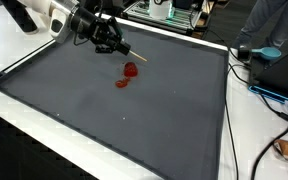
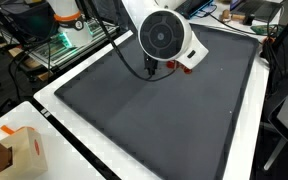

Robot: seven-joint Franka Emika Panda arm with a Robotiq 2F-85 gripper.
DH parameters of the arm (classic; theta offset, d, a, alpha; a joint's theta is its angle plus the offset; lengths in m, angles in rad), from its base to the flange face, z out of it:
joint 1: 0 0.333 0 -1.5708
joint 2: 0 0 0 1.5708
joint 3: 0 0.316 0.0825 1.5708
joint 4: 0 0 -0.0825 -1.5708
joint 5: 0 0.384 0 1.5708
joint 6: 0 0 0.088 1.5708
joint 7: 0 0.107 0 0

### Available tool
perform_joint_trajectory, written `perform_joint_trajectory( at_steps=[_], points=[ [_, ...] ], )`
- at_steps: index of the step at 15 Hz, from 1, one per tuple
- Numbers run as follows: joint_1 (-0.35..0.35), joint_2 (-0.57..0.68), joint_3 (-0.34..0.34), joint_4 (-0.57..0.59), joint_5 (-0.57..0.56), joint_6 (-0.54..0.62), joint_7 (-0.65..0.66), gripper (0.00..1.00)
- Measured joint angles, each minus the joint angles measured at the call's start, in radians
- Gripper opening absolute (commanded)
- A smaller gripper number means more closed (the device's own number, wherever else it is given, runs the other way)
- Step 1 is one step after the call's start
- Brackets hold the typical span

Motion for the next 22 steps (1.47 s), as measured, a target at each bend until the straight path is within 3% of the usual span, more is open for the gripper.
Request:
perform_joint_trajectory(
  at_steps=[22],
  points=[
    [0.000,0.085,-0.003,0.099,0.003,0.000,0.069,0.03]
  ],
)
